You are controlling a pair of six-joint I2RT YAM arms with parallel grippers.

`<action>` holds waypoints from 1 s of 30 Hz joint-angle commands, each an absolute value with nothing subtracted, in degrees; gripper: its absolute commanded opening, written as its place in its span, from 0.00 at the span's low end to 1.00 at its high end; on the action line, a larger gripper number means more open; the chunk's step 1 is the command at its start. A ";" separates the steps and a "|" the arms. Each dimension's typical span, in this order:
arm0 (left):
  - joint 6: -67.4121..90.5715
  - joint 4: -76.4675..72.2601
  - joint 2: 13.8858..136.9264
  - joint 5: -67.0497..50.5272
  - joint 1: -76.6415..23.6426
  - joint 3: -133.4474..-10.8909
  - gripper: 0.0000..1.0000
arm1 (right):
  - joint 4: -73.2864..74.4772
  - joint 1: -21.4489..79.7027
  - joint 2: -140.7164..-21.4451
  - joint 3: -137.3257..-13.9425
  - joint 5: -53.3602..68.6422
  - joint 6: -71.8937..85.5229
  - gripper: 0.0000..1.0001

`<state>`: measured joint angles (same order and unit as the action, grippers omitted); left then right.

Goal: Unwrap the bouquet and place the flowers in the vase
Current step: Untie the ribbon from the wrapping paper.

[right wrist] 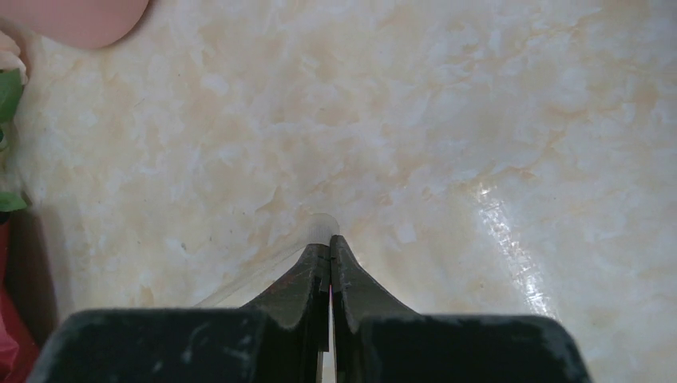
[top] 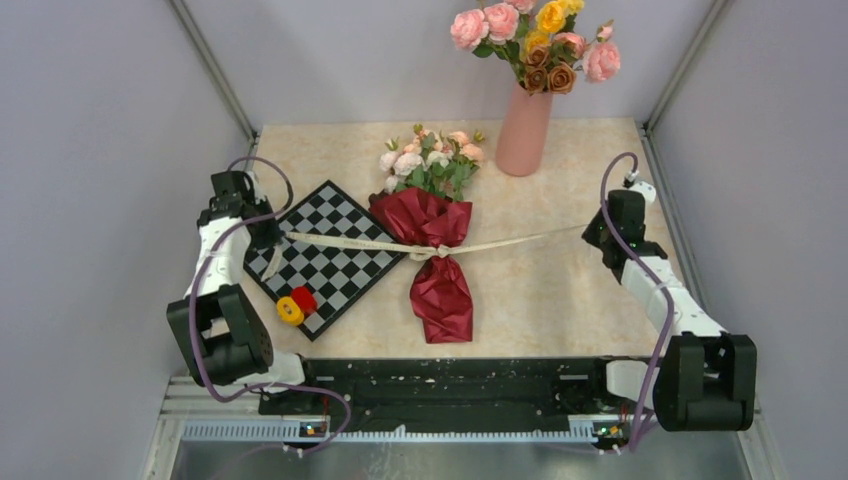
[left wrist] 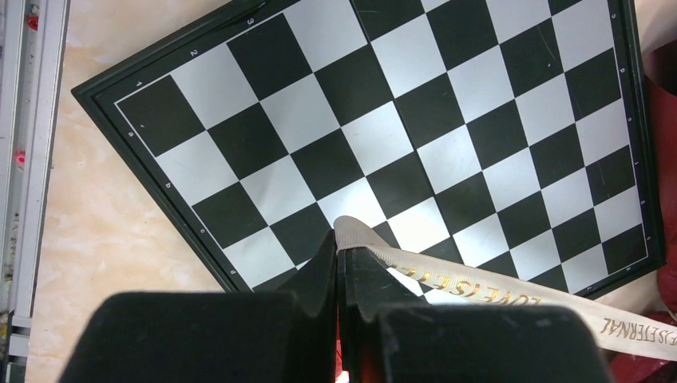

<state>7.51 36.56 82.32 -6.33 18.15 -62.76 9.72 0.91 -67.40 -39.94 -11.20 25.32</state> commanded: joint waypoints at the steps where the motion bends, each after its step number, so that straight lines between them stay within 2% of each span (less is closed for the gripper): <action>1: 6.95 35.53 80.24 -4.29 19.09 -64.62 0.00 | 10.35 -2.26 -67.31 -43.79 -13.45 26.73 0.00; 30: 7.33 35.25 80.21 -3.61 21.15 -64.68 0.00 | 13.42 -15.81 -64.37 -47.00 -10.64 25.74 0.00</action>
